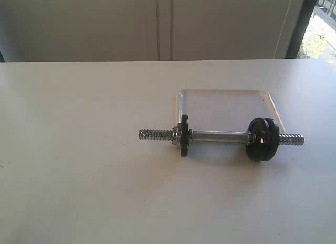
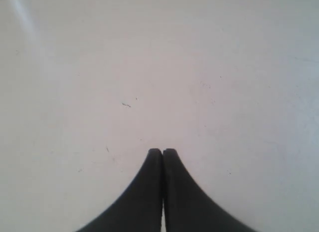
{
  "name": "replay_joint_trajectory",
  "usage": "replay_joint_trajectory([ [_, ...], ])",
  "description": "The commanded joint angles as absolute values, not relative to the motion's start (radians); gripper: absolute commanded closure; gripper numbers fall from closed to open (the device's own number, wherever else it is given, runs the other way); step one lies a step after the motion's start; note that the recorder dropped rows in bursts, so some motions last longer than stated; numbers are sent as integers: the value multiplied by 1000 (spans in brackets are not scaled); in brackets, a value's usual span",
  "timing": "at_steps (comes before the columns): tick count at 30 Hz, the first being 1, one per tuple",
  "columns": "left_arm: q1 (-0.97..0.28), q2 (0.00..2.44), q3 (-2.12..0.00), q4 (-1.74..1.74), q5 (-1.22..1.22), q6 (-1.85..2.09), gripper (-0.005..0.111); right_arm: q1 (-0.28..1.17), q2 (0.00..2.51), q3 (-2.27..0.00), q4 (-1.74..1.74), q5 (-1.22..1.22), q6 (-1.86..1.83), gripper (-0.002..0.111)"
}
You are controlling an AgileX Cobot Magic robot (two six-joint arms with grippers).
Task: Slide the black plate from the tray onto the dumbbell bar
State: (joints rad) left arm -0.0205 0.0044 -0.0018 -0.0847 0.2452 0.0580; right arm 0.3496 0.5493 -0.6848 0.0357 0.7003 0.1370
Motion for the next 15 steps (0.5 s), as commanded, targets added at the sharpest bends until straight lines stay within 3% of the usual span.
replay_joint_trajectory([
  [1, -43, 0, 0, -95, 270, 15, 107, 348, 544, -678, 30, 690, 139, 107],
  [15, -43, 0, 0, -93, 254, -46, 107, 348, 544, -678, 30, 690, 139, 107],
])
